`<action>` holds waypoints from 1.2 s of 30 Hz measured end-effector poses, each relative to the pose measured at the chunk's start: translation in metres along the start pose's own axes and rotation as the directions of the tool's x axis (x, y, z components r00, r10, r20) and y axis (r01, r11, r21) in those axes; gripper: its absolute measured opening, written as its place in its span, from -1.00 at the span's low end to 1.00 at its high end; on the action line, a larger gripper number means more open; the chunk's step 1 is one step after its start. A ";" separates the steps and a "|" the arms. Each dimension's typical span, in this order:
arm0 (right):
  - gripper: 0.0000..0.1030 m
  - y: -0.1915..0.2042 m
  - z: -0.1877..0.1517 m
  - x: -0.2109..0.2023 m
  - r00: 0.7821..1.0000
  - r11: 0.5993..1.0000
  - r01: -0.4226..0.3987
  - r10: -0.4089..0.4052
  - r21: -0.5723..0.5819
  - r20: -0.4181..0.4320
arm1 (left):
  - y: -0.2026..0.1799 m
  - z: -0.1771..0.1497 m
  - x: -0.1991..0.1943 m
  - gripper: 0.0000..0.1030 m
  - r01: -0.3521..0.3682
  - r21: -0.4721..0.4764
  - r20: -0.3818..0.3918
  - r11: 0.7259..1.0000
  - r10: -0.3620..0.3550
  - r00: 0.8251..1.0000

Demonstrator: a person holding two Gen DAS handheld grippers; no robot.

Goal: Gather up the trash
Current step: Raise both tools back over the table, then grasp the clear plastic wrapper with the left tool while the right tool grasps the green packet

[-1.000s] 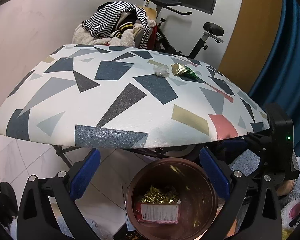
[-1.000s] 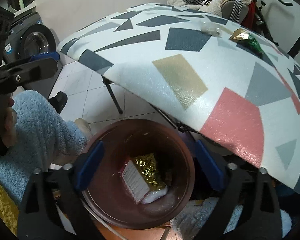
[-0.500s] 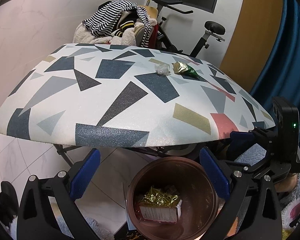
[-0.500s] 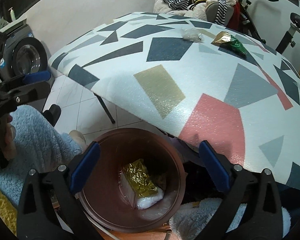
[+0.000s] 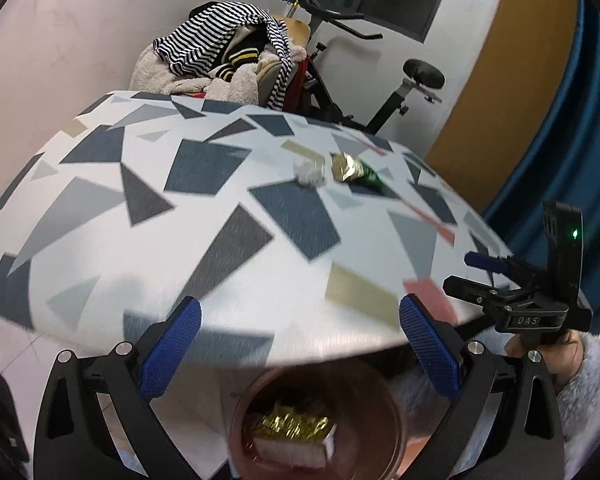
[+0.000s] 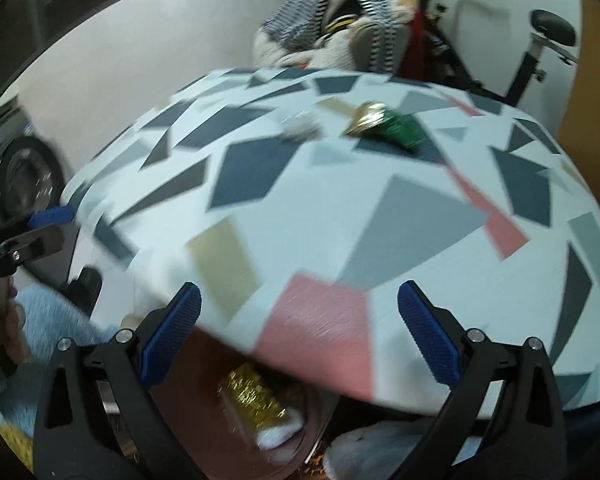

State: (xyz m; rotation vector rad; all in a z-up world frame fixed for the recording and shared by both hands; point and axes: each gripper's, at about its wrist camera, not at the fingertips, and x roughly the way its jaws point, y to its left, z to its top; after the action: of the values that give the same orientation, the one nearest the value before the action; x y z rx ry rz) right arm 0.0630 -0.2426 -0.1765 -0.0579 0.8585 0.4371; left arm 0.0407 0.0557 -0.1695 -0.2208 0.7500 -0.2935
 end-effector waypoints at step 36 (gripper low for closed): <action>0.80 -0.120 0.128 0.098 0.998 0.991 0.022 -0.014 0.135 -0.060 | -0.009 0.130 0.204 -0.35 0.007 0.131 -0.228 0.991 0.023 0.973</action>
State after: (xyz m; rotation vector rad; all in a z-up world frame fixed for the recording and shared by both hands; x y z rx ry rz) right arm 0.2584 -0.2887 -0.1805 0.0470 0.9430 0.3604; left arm 0.2713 -0.0101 -0.2039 -0.0597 0.9562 -0.3628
